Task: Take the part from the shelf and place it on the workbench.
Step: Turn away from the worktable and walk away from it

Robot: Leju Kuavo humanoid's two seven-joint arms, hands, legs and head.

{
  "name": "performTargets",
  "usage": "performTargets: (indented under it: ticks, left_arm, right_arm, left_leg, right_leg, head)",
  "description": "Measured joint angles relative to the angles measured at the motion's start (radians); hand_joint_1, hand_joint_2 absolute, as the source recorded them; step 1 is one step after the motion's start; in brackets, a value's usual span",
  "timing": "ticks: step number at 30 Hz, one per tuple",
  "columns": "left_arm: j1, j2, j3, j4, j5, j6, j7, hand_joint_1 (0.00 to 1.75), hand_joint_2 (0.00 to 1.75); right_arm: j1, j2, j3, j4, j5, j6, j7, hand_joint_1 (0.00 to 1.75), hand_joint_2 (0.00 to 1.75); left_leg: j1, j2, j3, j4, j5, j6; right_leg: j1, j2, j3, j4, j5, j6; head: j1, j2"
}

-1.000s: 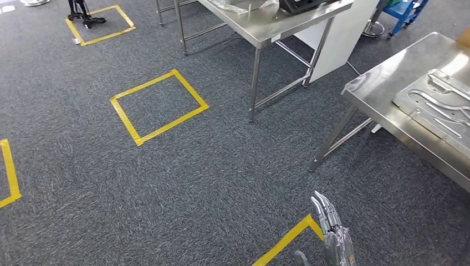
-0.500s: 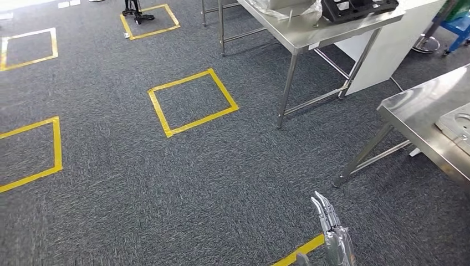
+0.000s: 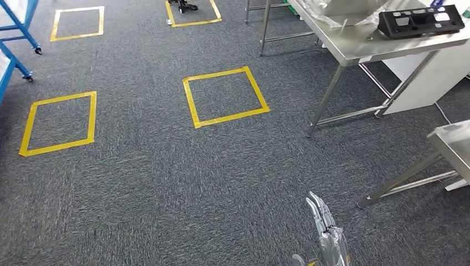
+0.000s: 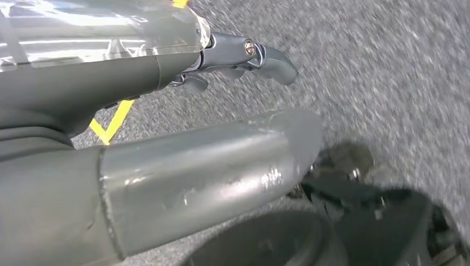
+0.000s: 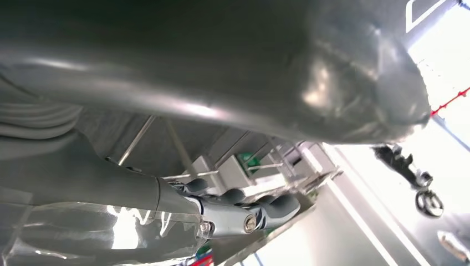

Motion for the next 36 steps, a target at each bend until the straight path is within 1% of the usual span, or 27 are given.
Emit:
performTargets:
  ticks: [2,3,4,5,6,8,9,10,11,12,13,15,16,17,18,19,20,21,22,23,25,28,30,32,34,35,36]
  left_arm:
    - [-0.002,0.000,0.000,0.000,0.004,0.004,-0.014,0.00,0.00]
    - [-0.001,0.000,0.000,0.000,0.006,0.004,-0.022,0.00,0.00]
    - [-0.001,0.000,0.001,0.000,0.008,0.005,-0.028,0.00,0.00]
    - [0.000,0.000,0.001,0.000,0.010,0.004,-0.035,0.00,0.00]
    - [0.000,0.000,0.003,0.000,0.015,0.001,-0.049,0.00,0.00]
    - [0.000,-0.003,0.009,0.000,0.032,-0.018,-0.105,0.00,0.00]
    - [0.000,-0.005,0.015,0.000,0.041,-0.030,-0.145,0.00,0.00]
    - [0.000,-0.005,0.022,0.000,0.047,-0.041,-0.190,0.00,0.00]
    - [0.001,-0.005,0.030,0.000,0.045,-0.047,-0.235,0.00,0.00]
    - [0.002,-0.005,0.038,-0.003,0.036,-0.052,-0.280,0.00,0.00]
    - [0.002,-0.004,0.047,-0.008,0.019,-0.059,-0.322,0.00,0.00]
    - [-0.004,-0.001,0.078,-0.024,-0.032,-0.082,-0.375,0.00,0.00]
    - [-0.007,0.000,0.096,-0.031,-0.058,-0.093,-0.386,0.00,0.00]
    - [-0.009,-0.001,0.113,-0.036,-0.082,-0.100,-0.389,0.00,0.00]
    - [-0.008,-0.002,0.127,-0.039,-0.101,-0.101,-0.389,0.00,0.00]
    - [-0.006,-0.004,0.138,-0.040,-0.117,-0.100,-0.389,0.00,0.00]
    - [-0.003,-0.005,0.148,-0.041,-0.128,-0.097,-0.389,0.00,0.00]
    - [-0.002,-0.006,0.156,-0.041,-0.135,-0.095,-0.389,0.00,0.00]
    - [-0.001,-0.007,0.164,-0.040,-0.140,-0.094,-0.389,0.00,0.00]
    - [-0.002,-0.007,0.170,-0.040,-0.142,-0.095,-0.389,0.00,0.00]
    - [-0.004,-0.009,0.177,-0.040,-0.143,-0.096,-0.390,0.00,0.00]
    - [-0.004,-0.009,0.179,-0.040,-0.144,-0.099,-0.389,0.00,0.00]
    - [-0.001,-0.010,0.183,-0.040,-0.146,-0.104,-0.389,0.00,0.00]
    - [0.003,-0.013,0.187,-0.034,-0.144,-0.108,-0.375,0.00,0.00]
    - [0.004,-0.016,0.190,-0.029,-0.140,-0.108,-0.357,0.00,0.00]
    - [0.005,-0.017,0.192,-0.029,-0.139,-0.107,-0.352,0.00,0.00]
    - [0.006,-0.017,0.192,-0.029,-0.138,-0.107,-0.348,0.00,0.00]
  right_arm:
    - [0.003,-0.001,0.005,0.001,-0.002,0.000,0.000,0.00,0.00]
    - [0.004,-0.001,0.008,0.003,-0.004,0.000,0.000,0.00,0.00]
    - [0.004,-0.002,0.011,0.004,-0.005,0.000,0.001,0.00,0.00]
    - [0.004,-0.002,0.013,0.005,-0.007,-0.001,0.002,0.00,0.00]
    - [0.004,-0.002,0.014,0.006,-0.009,-0.001,0.003,0.00,0.00]
    - [0.005,-0.002,0.016,0.007,-0.014,-0.003,0.006,0.00,0.00]
    - [0.006,-0.002,0.016,0.007,-0.016,-0.005,0.007,0.00,0.00]
    - [0.008,-0.002,0.016,0.008,-0.017,-0.006,0.007,0.00,0.00]
    - [0.009,-0.002,0.016,0.008,-0.017,-0.008,0.008,0.00,0.00]
    - [0.010,-0.002,0.016,0.008,-0.018,-0.008,0.009,0.00,0.00]
    - [0.011,-0.002,0.016,0.008,-0.018,-0.009,0.009,0.00,0.00]
    - [0.017,-0.001,0.016,0.008,-0.018,-0.008,0.010,0.00,0.00]
    - [0.020,-0.001,0.016,0.008,-0.018,-0.007,0.010,0.00,0.00]
    - [0.022,0.000,0.016,0.008,-0.018,-0.006,0.011,0.00,0.00]
    - [0.022,0.000,0.016,0.008,-0.018,-0.005,0.011,0.00,0.00]
    - [0.022,0.001,0.016,0.008,-0.018,-0.004,0.011,0.00,0.00]
    - [0.022,0.002,0.017,0.009,-0.018,-0.004,0.011,0.00,0.00]
    - [0.022,0.004,0.016,0.009,-0.018,-0.004,0.011,0.00,0.00]
    - [0.022,0.005,0.016,0.009,-0.018,-0.003,0.010,0.00,0.00]
    - [0.022,0.005,0.016,0.009,-0.018,-0.003,0.010,0.00,0.00]
    - [0.022,0.006,0.016,0.009,-0.018,-0.003,0.010,0.00,0.00]
    - [0.021,0.006,0.016,0.009,-0.018,-0.003,0.010,0.00,0.00]
    - [0.020,0.006,0.017,0.009,-0.018,-0.003,0.009,0.00,0.00]
    - [0.018,0.007,0.017,0.010,-0.017,-0.001,0.007,0.00,0.00]
    - [0.018,0.008,0.018,0.013,-0.018,0.001,0.006,0.00,0.00]
    - [0.019,0.008,0.018,0.016,-0.018,0.001,0.007,0.00,0.00]
    - [0.020,0.008,0.018,0.018,-0.018,0.001,0.007,0.00,0.00]
  left_leg:
    - [-0.003,-0.024,-0.005,0.000,0.003,0.005]
    - [-0.005,-0.038,-0.006,0.000,0.004,0.006]
    - [-0.006,-0.050,-0.006,0.001,0.004,0.007]
    - [-0.007,-0.064,-0.005,0.001,0.005,0.007]
    - [-0.008,-0.079,-0.003,0.001,0.005,0.006]
    - [-0.009,-0.104,-0.004,0.004,0.006,0.001]
    - [-0.008,-0.114,-0.008,0.005,0.007,-0.004]
    - [-0.006,-0.125,-0.012,0.004,0.010,-0.011]
    - [-0.005,-0.136,-0.017,0.003,0.012,-0.018]
    - [-0.004,-0.131,-0.020,0.005,0.011,-0.023]
    - [-0.006,-0.111,-0.025,0.016,0.003,-0.028]
    - [-0.007,-0.051,-0.061,0.097,-0.046,-0.033]
    - [-0.007,-0.031,-0.090,0.159,-0.079,-0.037]
    - [-0.005,-0.023,-0.119,0.221,-0.107,-0.040]
    - [-0.003,-0.019,-0.137,0.261,-0.118,-0.043]
    - [-0.001,-0.016,-0.137,0.268,-0.111,-0.045]
    - [0.001,-0.010,-0.118,0.237,-0.088,-0.047]
    - [0.002,0.002,-0.084,0.176,-0.055,-0.048]
    - [0.000,0.026,-0.048,0.111,-0.032,-0.047]
    - [-0.003,0.047,-0.019,0.058,-0.017,-0.045]
    - [-0.011,0.076,0.002,0.015,-0.016,-0.041]
    - [-0.010,0.068,0.001,0.014,-0.014,-0.034]
    - [-0.010,0.052,-0.004,0.016,-0.012,-0.025]
    - [-0.009,0.021,-0.009,0.010,-0.004,-0.008]
    - [-0.008,-0.015,-0.012,0.004,0.005,0.007]
    - [-0.009,-0.028,-0.014,0.004,0.006,0.008]
    - [-0.011,-0.041,-0.014,0.004,0.006,0.009]
  right_leg:
    - [0.000,0.026,-0.066,0.129,-0.057,-0.001]
    - [0.000,0.029,-0.088,0.166,-0.061,-0.003]
    - [0.001,0.031,-0.095,0.173,-0.049,-0.005]
    - [0.001,0.034,-0.080,0.135,-0.014,-0.009]
    - [0.002,0.047,-0.053,0.071,0.030,-0.015]
    - [0.002,0.093,-0.001,-0.052,0.087,-0.027]
    - [0.003,0.109,0.011,-0.084,0.095,-0.030]
    - [0.004,0.115,0.014,-0.094,0.092,-0.031]
    - [0.005,0.107,0.016,-0.101,0.094,-0.033]
    - [0.004,0.095,0.020,-0.107,0.097,-0.037]
    - [0.003,0.084,0.024,-0.114,0.100,-0.041]
    - [0.001,0.053,0.032,-0.125,0.104,-0.050]
    - [0.002,0.038,0.034,-0.126,0.103,-0.053]
    - [0.003,0.022,0.034,-0.124,0.101,-0.055]
    - [0.004,0.007,0.034,-0.123,0.099,-0.056]
    - [0.004,-0.006,0.034,-0.121,0.097,-0.055]
    - [0.004,-0.019,0.035,-0.119,0.095,-0.053]
    - [0.004,-0.031,0.037,-0.116,0.091,-0.049]
    - [0.005,-0.041,0.038,-0.112,0.086,-0.044]
    - [0.008,-0.051,0.039,-0.108,0.081,-0.039]
    - [0.014,-0.060,0.039,-0.101,0.074,-0.032]
    - [0.015,-0.066,0.040,-0.099,0.073,-0.030]
    - [0.015,-0.079,0.043,-0.102,0.074,-0.026]
    - [0.009,-0.040,0.015,-0.034,0.024,-0.016]
    - [0.002,0.018,-0.049,0.104,-0.050,-0.008]
    - [0.002,0.025,-0.075,0.152,-0.062,-0.008]
    - [0.002,0.029,-0.088,0.169,-0.055,-0.010]
  head:
    - [0.001,0.000]
    - [0.001,0.000]
    - [0.001,0.000]
    - [0.001,0.000]
    - [0.001,0.000]
    - [0.000,0.000]
    - [0.000,0.000]
    - [0.000,0.000]
    - [0.000,0.000]
    - [0.000,0.000]
    - [-0.002,0.000]
    - [-0.006,0.000]
    - [-0.007,0.000]
    - [-0.008,0.000]
    - [-0.008,0.000]
    - [-0.008,0.000]
    - [-0.008,0.000]
    - [-0.009,0.000]
    - [-0.009,0.000]
    - [-0.010,0.000]
    - [-0.012,0.000]
    - [-0.010,0.000]
    - [-0.007,0.000]
    - [-0.003,0.000]
    - [-0.001,0.000]
    - [-0.001,0.000]
    - [-0.001,0.000]
